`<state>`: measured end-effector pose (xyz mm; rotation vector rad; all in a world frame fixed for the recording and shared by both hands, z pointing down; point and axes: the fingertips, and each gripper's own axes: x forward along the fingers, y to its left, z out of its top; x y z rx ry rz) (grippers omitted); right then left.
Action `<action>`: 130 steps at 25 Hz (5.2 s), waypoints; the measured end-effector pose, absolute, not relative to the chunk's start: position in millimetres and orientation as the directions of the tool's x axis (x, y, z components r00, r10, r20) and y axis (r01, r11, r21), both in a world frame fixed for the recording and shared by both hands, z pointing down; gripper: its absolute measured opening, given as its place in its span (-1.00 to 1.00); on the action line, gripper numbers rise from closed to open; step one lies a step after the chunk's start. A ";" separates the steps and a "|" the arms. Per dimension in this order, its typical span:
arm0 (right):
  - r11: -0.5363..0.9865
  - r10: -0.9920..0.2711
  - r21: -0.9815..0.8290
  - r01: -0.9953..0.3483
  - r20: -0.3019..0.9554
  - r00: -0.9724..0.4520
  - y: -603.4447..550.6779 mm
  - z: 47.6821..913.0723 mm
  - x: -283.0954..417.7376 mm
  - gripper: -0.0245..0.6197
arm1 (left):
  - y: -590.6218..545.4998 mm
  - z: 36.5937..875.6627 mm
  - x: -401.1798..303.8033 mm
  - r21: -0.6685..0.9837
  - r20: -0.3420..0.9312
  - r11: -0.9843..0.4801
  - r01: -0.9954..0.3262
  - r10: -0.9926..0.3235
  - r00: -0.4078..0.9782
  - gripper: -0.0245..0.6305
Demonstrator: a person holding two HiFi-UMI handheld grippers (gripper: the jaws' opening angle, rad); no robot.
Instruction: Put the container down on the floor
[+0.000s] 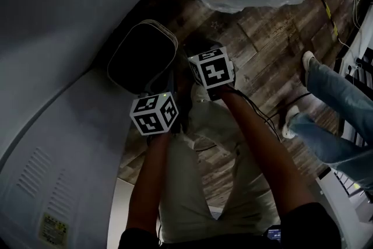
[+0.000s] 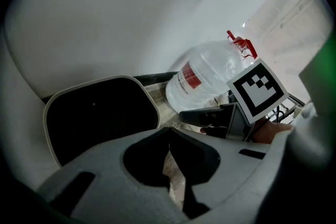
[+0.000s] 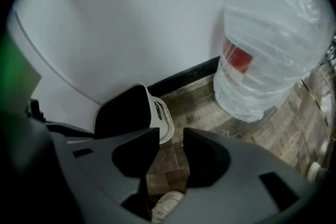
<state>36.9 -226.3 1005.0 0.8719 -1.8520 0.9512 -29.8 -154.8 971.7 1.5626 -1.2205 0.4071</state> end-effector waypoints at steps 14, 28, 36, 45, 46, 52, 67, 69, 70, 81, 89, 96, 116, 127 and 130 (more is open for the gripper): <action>0.470 -0.201 -0.224 -0.854 0.915 -0.351 -196.8 901.7 72.9 -0.69 | -148.7 859.2 -2.5 0.522 0.764 0.044 -0.852 -0.469 0.444 -0.86; 0.434 -0.222 -0.250 -0.866 0.902 -0.371 -191.8 789.5 85.7 -0.81 | -146.5 752.8 14.8 0.523 0.765 0.035 -0.852 -0.459 0.451 -0.86; 0.368 -0.254 -0.281 -0.886 0.887 -0.387 -164.7 739.1 88.5 -0.82 | -142.0 704.9 5.3 0.512 0.746 0.008 -0.859 -0.501 0.440 -0.86; 0.296 -0.315 -0.319 -0.900 0.857 -0.407 -145.7 664.9 82.9 -0.82 | -129.6 628.2 14.5 0.519 0.713 -0.119 -0.846 -0.486 0.506 -0.86; 0.298 -0.322 -0.317 -0.900 0.855 -0.407 -145.0 654.9 83.0 -0.82 | -129.2 618.1 14.0 0.519 0.709 -0.125 -0.845 -0.489 0.508 -0.86; 0.308 -0.371 -0.315 -0.898 0.829 -0.418 -150.3 588.8 81.0 -0.82 | -142.5 548.7 11.7 0.510 0.665 -0.175 -0.842 -0.540 0.515 -0.86; 0.346 -0.540 -0.301 -0.889 0.711 -0.451 -169.0 432.9 81.4 -0.82 | -148.0 405.6 19.1 0.492 0.545 -0.278 -0.825 -0.640 0.541 -0.86; 0.353 -0.553 -0.305 -0.884 0.695 -0.461 -164.7 413.7 80.7 -0.82 | -148.1 385.2 19.7 0.495 0.519 -0.285 -0.821 -0.661 0.542 -0.86; 0.360 -0.562 -0.304 -0.882 0.684 -0.465 -164.2 403.1 80.1 -0.82 | -150.1 373.9 20.1 0.494 0.505 -0.292 -0.819 -0.670 0.544 -0.86; 0.415 -0.706 -0.234 -0.879 0.527 -0.473 -174.4 283.0 66.5 -0.82 | -162.5 252.0 12.6 0.419 0.353 -0.417 -0.806 -0.743 0.569 -0.86; 0.432 -0.767 -0.210 -0.877 0.426 -0.480 -161.9 219.9 69.3 -0.82 | -146.6 193.4 22.9 0.371 0.289 -0.493 -0.787 -0.744 0.602 -0.86; 0.447 -0.798 -0.175 -0.877 0.365 -0.479 -142.4 183.3 56.8 -0.82 | -126.0 157.3 11.0 0.324 0.235 -0.531 -0.783 -0.757 0.610 -0.86; 0.419 -0.863 -0.113 -0.901 0.261 -0.434 -94.7 128.2 74.6 -0.82 | -75.4 101.6 17.7 0.242 0.132 -0.614 -0.752 -0.747 0.652 -0.86; 0.452 -0.854 -0.112 -0.885 0.230 -0.466 -64.9 112.2 104.5 -0.82 | -47.3 88.8 51.9 0.236 0.113 -0.617 -0.751 -0.750 0.652 -0.86; 0.470 -0.848 -0.110 -0.876 0.220 -0.483 -51.2 107.0 111.0 -0.82 | -34.0 86.5 60.7 0.253 0.107 -0.607 -0.754 -0.757 0.645 -0.86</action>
